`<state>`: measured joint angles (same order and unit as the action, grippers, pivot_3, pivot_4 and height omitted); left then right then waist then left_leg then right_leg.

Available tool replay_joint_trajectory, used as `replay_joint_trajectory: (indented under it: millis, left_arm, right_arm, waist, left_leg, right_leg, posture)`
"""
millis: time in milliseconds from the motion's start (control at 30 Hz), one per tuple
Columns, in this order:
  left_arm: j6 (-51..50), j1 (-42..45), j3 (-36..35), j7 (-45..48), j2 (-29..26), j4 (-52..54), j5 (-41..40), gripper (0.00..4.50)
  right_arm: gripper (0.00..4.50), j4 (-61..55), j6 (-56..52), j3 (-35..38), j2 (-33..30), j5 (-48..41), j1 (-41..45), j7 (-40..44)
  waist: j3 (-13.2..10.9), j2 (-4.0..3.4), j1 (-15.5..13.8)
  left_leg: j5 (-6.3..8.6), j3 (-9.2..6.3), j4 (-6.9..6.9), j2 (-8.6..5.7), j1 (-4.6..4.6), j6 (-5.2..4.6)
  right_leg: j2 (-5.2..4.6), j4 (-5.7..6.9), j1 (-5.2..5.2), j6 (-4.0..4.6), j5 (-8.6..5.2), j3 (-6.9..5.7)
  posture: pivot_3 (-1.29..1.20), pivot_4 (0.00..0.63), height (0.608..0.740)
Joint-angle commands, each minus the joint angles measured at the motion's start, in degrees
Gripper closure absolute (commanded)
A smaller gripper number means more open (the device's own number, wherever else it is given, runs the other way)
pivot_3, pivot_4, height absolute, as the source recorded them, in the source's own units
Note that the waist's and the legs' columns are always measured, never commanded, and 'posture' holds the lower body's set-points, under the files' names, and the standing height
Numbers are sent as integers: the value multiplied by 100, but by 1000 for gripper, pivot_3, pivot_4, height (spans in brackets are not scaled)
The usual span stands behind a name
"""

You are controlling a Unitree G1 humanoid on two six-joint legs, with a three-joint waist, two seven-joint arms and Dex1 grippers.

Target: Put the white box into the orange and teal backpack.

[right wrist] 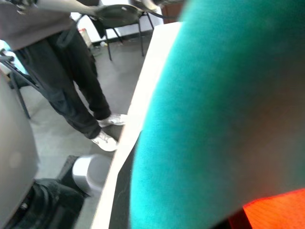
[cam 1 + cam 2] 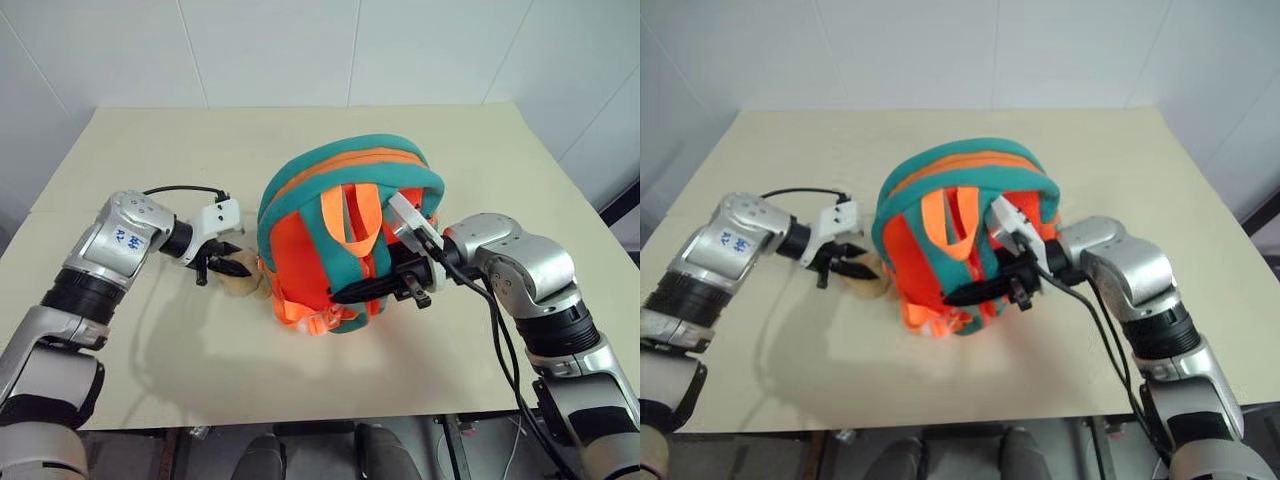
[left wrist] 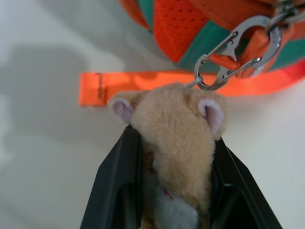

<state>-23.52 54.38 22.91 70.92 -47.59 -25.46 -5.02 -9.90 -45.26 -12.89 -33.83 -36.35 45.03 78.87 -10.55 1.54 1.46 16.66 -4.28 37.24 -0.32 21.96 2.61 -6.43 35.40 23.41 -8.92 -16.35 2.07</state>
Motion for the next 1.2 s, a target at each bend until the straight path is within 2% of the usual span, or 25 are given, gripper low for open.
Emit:
replay_joint_trajectory:
  millis: [33,233,267,367,567,600,633,733,900,1167,1200]
  left_arm:
    - [207,114,-18,-47,47,-400,428,3435]
    - [195,160,-150,159,97,-279,450,3435]
    - [218,100,-180,278,47,-132,407,3435]
    - [150,0,-372,386,-67,209,339,2459]
    - [-574,-224,-1249,340,-527,1092,-150,454]
    - [-708,-278,-1384,344,-604,1246,-235,147]
    - [-817,-335,-1483,341,-658,1380,-300,47]
    - [-1144,-618,-1945,329,-936,1806,-570,47]
    - [-1583,-1577,-2972,368,-1452,2440,-1224,47]
    - [-1538,-2534,-3691,176,-1743,2366,-1454,47]
    - [-1534,-2582,-3808,170,-1749,2279,-1505,47]
  right_arm:
    - [3943,-574,-283,189,11,-416,-174,-192]
    - [3943,-662,-314,175,-43,-496,-272,-319]
    - [3593,-630,-295,153,-69,-459,-263,-307]
    - [2583,-509,-229,121,-163,-380,-208,-194]
    - [492,-392,-114,180,-406,-332,-82,-32]
    - [162,-389,-117,200,-452,-341,-65,-12]
    - [31,-400,-120,214,-485,-352,-63,-2]
    - [31,-397,-162,313,-651,-329,-62,-64]
    - [31,-361,-219,694,-1007,-280,-212,-376]
    - [31,-163,-29,1043,-1712,-42,-498,-346]
    - [31,-72,26,1110,-1950,35,-544,-257]
  waist:
    - [2,3,5]
    - [2,3,6]
    - [2,3,7]
    - [1,3,9]
    - [1,3,33]
    - [0,2,33]
    - [0,2,31]
    - [0,2,18]
    - [0,1,16]
    - [-1,1,-8]
    - [-2,0,-6]
  left_leg:
    - [0,0,0,0,0,0]
    - [0,1,-4,-1,1,0]
    - [0,1,-4,-1,1,0]
    - [1,1,-6,-1,4,0]
    - [4,3,-11,1,18,-5]
    - [5,6,-15,1,18,-5]
    - [6,6,-15,2,18,-6]
    - [10,9,-13,2,19,-9]
    - [15,18,-14,2,19,-14]
    - [17,19,-9,2,18,-16]
    - [17,19,-9,2,18,-16]
  right_leg:
    - [0,1,0,0,0,0]
    - [-3,-1,3,0,0,0]
    - [-2,-1,4,0,0,0]
    - [-2,-3,7,0,0,0]
    - [-2,-8,27,0,0,-4]
    - [-2,-7,29,0,0,-5]
    - [-3,-8,29,0,0,-7]
    - [-6,-11,29,0,0,-12]
    - [-10,-17,30,0,0,-13]
    - [-12,-26,21,1,0,-16]
    - [-11,-29,20,2,0,-16]
  posture:
    - [0,150,740]
    - [0,150,740]
    - [0,150,740]
    - [0,150,740]
    - [0,150,740]
    - [0,150,740]
    - [0,150,740]
    - [0,150,740]
    - [0,150,740]
    - [0,150,740]
    - [0,150,740]
